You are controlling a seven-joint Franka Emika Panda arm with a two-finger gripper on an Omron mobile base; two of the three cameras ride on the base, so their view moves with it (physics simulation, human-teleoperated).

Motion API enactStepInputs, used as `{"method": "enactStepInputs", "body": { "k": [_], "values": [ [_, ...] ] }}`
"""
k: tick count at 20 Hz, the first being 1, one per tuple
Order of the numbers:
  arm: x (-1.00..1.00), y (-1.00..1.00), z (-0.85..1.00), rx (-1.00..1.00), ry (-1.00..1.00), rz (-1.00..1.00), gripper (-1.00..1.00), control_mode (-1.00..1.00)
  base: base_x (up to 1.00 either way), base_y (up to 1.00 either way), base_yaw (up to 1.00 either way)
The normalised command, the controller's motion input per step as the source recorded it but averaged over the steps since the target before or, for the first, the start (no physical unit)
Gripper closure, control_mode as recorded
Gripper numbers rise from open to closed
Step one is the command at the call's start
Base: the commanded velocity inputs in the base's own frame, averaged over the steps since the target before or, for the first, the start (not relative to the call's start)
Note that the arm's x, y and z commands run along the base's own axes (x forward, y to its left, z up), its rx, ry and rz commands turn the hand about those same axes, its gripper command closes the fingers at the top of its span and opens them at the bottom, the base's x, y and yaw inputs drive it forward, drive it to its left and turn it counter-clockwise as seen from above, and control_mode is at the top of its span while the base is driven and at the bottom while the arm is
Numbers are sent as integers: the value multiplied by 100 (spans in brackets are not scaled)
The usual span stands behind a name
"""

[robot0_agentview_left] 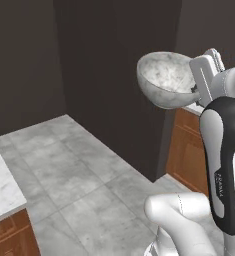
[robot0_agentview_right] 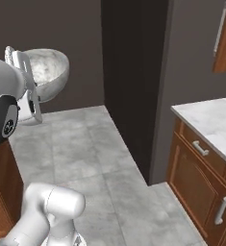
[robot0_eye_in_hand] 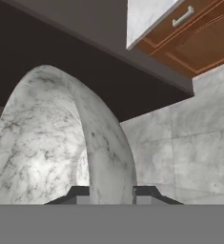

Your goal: Move the bowls from the cabinet to the plates on the dining table.

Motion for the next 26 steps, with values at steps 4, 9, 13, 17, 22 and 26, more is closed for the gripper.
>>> {"method": "enactStepInputs", "body": {
  "k": [4, 9, 13, 17, 22, 26],
  "values": [
    [0, 0, 0, 0, 0, 0, 100, 100, 0, 0, 25],
    [0, 0, 0, 0, 0, 0, 100, 100, 0, 0, 25],
    [0, 0, 0, 0, 0, 0, 100, 100, 0, 0, 25],
    [0, 0, 0, 0, 0, 0, 100, 100, 0, 0, 25],
    [0, 0, 0, 0, 0, 0, 100, 100, 0, 0, 25],
    [0, 0, 0, 0, 0, 0, 100, 100, 0, 0, 25]
  ]
}}
